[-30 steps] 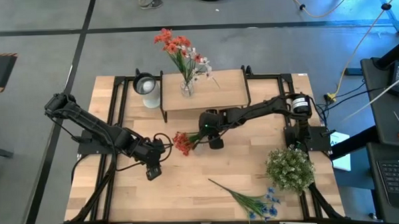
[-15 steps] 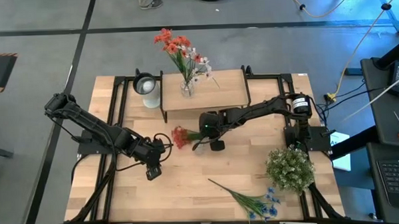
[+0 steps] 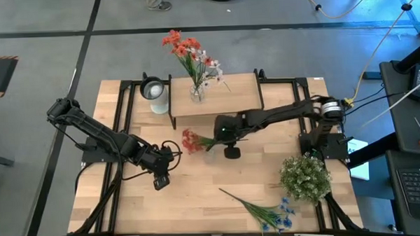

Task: Pick and place flowers into a vace then onto a shelf
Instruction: Put the orange flowers into the transparent vase

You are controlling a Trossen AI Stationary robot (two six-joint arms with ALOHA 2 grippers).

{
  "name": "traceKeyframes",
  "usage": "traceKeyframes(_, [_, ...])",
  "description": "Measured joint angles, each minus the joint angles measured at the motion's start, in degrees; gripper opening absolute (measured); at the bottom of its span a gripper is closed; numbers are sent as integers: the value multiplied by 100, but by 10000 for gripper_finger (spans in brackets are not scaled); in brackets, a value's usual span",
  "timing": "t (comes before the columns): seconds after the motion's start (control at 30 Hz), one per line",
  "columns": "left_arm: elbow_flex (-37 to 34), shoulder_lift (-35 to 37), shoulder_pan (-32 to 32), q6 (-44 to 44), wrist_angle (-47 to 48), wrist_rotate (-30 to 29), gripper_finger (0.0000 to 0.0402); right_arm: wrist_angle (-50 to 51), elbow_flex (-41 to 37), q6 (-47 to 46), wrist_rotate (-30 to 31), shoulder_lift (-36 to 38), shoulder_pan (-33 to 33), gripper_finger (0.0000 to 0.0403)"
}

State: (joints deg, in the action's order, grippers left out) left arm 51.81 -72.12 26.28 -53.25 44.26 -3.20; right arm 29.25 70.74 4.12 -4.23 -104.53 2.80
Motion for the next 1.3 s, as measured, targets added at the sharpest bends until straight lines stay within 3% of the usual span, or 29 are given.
traceKeyframes(0.3, [0, 0, 0, 0, -1, 2, 100, -987, 0, -609, 3, 1507, -37, 8])
traceKeyframes(0.53, [0, 0, 0, 0, 9, 2, 100, -3519, -171, -1012, -372, 2067, -346, 8])
traceKeyframes(0.83, [0, 2, 70, -59, 14, -48, 100, -7174, -1824, -1330, -516, 2118, -500, 8])
traceKeyframes(0.97, [0, 2, 114, -58, 13, -191, 100, -8850, -2748, -1426, -232, 2114, -500, 8])
traceKeyframes(1.1, [0, 2, 111, -53, 12, -212, 100, -9535, -3229, -1428, -95, 2047, -506, 8])
traceKeyframes(1.3, [0, 2, 111, -57, 12, -227, 100, -9619, -3135, -1406, 7, 1648, -614, 8])
